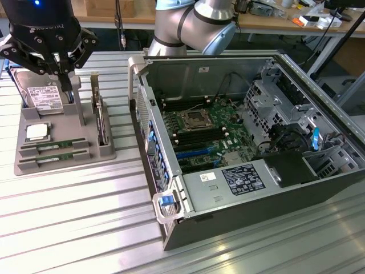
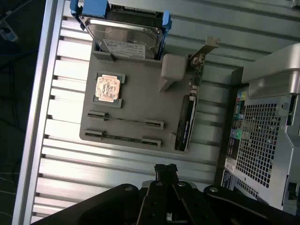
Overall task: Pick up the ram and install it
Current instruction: 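Pick up the ram and move it above insertion slot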
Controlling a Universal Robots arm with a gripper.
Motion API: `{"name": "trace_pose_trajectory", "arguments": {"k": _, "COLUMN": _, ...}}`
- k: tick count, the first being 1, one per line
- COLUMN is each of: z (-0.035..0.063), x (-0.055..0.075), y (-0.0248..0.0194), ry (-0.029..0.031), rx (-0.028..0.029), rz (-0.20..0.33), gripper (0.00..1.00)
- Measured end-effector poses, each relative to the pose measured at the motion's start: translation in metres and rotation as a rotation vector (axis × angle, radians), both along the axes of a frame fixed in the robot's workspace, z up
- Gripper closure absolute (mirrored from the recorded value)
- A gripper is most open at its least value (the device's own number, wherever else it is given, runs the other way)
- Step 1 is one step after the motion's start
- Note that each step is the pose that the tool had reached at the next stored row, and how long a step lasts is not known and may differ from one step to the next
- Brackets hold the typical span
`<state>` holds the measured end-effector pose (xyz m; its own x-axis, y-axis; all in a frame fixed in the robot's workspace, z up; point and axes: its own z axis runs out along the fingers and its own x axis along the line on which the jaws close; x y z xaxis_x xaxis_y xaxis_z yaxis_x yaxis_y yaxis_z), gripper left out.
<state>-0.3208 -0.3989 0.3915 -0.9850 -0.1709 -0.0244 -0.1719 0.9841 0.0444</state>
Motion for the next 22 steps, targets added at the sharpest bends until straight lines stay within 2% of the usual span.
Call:
{"name": "trace_pose_trajectory", "arguments": {"k": 12, "z": 0.0000, "x": 0.0000, "y": 0.0000, "ry": -0.0001, "rx": 0.0000, "rz": 0.057, "gripper": 0.89}}
{"name": "trace_pose_trajectory", "arguments": {"k": 22, "z": 0.0000, "x": -0.0001, "y": 0.0000, "ry": -0.0001, "rx": 0.0000, "rz": 0.138, "gripper": 0.89}}
